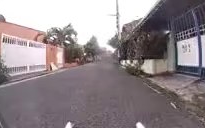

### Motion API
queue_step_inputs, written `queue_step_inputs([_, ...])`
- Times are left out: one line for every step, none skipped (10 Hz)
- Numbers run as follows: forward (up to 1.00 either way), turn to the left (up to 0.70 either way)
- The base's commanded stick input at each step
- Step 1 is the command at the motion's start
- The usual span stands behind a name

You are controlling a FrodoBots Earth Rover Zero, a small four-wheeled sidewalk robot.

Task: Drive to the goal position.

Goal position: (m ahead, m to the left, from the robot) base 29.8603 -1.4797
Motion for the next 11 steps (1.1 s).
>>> queue_step_inputs([0.70,0.00])
queue_step_inputs([0.70,0.00])
queue_step_inputs([0.70,0.00])
queue_step_inputs([0.70,0.00])
queue_step_inputs([0.70,0.00])
queue_step_inputs([0.70,0.00])
queue_step_inputs([0.70,0.00])
queue_step_inputs([0.70,0.00])
queue_step_inputs([0.70,0.00])
queue_step_inputs([0.70,0.00])
queue_step_inputs([0.70,0.00])
